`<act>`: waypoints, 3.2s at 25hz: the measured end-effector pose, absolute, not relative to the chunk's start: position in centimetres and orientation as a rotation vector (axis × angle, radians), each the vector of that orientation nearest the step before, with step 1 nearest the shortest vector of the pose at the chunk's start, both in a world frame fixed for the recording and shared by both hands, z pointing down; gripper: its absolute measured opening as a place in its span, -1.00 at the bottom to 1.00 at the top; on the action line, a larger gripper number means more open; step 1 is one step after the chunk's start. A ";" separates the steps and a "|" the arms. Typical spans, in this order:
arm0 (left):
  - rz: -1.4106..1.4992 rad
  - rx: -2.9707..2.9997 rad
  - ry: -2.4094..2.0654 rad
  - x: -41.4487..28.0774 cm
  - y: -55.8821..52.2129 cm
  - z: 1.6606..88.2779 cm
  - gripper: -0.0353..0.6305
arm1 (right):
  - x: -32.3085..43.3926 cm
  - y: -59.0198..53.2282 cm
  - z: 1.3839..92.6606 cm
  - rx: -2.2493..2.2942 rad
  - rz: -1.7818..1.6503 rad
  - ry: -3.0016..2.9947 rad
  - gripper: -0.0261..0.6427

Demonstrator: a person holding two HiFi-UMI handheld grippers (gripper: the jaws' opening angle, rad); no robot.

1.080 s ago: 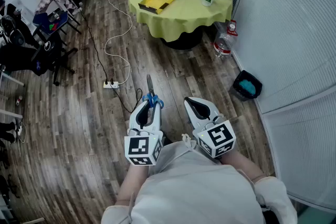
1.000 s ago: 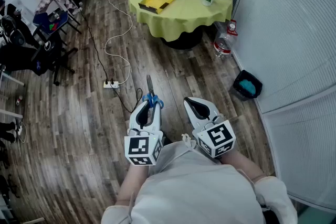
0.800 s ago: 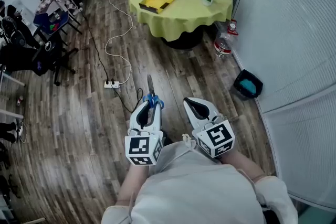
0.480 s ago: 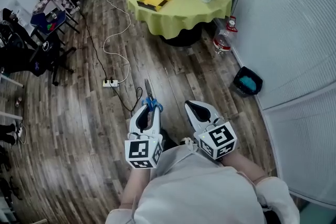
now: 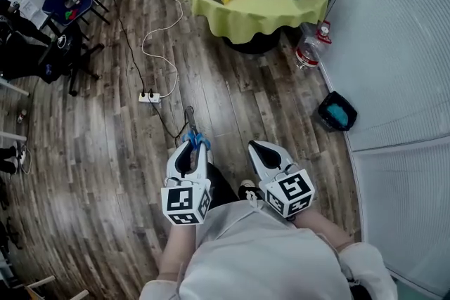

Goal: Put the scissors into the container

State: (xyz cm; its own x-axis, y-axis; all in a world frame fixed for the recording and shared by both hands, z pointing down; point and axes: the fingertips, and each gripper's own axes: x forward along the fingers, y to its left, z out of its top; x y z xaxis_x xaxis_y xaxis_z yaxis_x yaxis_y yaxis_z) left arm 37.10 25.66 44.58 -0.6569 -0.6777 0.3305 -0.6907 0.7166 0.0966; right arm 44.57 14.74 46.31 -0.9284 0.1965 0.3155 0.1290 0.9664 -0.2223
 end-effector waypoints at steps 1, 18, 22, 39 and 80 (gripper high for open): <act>0.052 1.057 -2.578 36.3 25.8 44.8 -0.64 | 43.8 14.9 46.5 -0.238 0.284 -2.771 -0.93; -0.013 1.121 -2.549 14.4 29.4 43.3 -0.64 | 22.3 17.5 45.2 -0.123 0.232 -2.761 -0.93; -0.012 1.164 -2.536 9.5 30.4 42.8 -0.64 | 17.9 18.4 44.7 -0.076 0.233 -2.759 -0.93; -0.044 1.152 -2.470 -1.7 33.1 45.5 -0.64 | 5.2 20.7 46.1 -0.090 0.199 -2.723 -0.93; 0.215 1.456 -2.286 -29.8 -4.4 45.5 -0.64 | -19.4 -14.5 47.6 0.262 0.377 -2.752 -0.93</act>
